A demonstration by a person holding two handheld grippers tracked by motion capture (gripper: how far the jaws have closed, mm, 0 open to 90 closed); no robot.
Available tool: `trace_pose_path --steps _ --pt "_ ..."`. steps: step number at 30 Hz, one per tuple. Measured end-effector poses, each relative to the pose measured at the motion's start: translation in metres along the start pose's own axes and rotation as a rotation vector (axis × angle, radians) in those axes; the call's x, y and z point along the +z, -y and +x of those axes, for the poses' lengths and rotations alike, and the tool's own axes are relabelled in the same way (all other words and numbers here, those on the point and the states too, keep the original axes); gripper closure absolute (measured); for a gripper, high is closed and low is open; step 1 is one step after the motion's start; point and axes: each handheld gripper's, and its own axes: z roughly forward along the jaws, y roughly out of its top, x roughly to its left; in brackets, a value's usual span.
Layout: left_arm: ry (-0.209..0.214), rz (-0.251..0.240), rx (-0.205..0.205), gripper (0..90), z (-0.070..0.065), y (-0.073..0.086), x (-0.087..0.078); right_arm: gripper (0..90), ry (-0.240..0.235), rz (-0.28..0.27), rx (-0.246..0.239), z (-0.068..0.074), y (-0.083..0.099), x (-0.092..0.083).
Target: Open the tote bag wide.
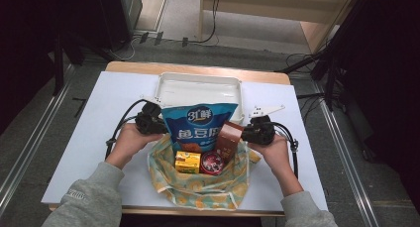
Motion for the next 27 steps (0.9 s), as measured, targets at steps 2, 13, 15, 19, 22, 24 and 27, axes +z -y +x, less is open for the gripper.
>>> trace_pose_path --steps 2,13,15,19,22,24,27 --pt "-0.002 0.012 0.004 89.0 -0.001 0.001 0.003 90.0 -0.009 -0.001 0.008 -0.002 0.003 0.002" --pt "-0.006 0.013 -0.008 88.8 0.004 0.007 0.015 90.0 -0.010 0.016 -0.012 -0.006 0.013 0.012" --pt "-0.001 0.013 -0.013 88.8 0.007 0.009 0.017 90.0 -0.008 0.027 -0.008 -0.007 0.014 0.013" --pt "-0.009 0.029 -0.024 88.8 0.011 0.014 0.020 90.0 -0.003 0.043 -0.008 -0.009 0.018 0.018" --pt "-0.013 0.039 -0.025 88.8 0.013 0.017 0.023 90.0 0.004 0.064 -0.002 -0.012 0.021 0.021" --pt "-0.015 0.051 -0.025 88.8 0.014 0.018 0.025 90.0 0.002 0.073 0.011 -0.014 0.023 0.023" --pt "-0.021 0.060 -0.030 88.9 0.016 0.020 0.028 90.0 0.002 0.082 0.019 -0.016 0.026 0.026"
